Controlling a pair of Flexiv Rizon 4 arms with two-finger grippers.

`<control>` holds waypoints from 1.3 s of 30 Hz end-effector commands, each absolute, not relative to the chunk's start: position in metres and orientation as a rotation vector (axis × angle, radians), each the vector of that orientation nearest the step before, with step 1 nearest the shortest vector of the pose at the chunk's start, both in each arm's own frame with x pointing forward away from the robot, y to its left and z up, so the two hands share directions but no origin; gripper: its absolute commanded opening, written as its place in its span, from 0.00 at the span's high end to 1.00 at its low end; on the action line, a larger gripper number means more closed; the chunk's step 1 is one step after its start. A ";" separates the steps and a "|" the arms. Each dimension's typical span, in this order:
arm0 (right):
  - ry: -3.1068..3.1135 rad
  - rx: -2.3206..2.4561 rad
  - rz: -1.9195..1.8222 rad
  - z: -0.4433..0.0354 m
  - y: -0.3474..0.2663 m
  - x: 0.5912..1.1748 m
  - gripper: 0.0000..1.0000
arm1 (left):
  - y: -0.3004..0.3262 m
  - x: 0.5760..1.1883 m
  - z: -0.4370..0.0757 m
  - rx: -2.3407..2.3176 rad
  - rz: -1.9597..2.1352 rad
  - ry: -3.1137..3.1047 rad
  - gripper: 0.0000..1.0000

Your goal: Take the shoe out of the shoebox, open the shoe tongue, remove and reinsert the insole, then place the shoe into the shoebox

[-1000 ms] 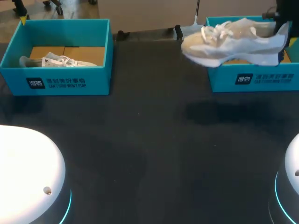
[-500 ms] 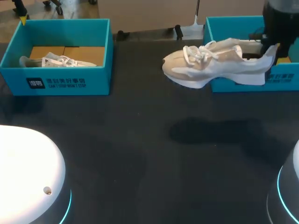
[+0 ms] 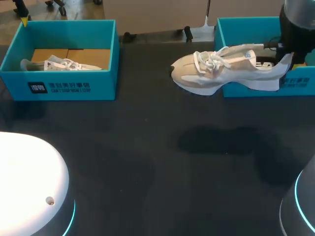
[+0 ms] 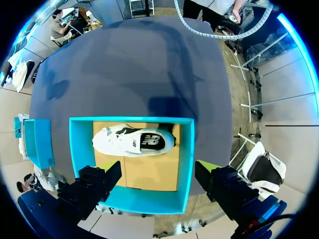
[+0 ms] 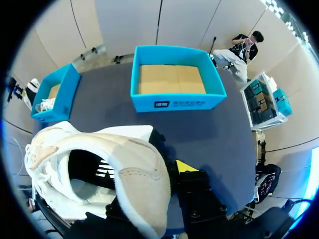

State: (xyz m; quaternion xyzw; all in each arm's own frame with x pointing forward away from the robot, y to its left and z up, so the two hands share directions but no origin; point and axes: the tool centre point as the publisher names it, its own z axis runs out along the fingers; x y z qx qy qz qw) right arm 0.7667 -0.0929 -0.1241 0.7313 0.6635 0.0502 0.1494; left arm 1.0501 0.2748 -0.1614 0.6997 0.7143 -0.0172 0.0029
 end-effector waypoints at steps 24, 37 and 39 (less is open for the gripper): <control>1.955 2.175 -0.052 -0.156 -0.014 0.696 1.00 | 0.275 1.051 -0.161 2.198 -0.054 2.240 0.00; 1.878 2.197 -0.065 -0.173 0.017 0.652 1.00 | 0.275 1.051 -0.161 2.198 -0.054 2.240 0.00; 1.884 2.200 -0.067 -0.177 0.020 0.651 1.00 | 0.275 1.051 -0.161 2.198 -0.054 2.240 0.00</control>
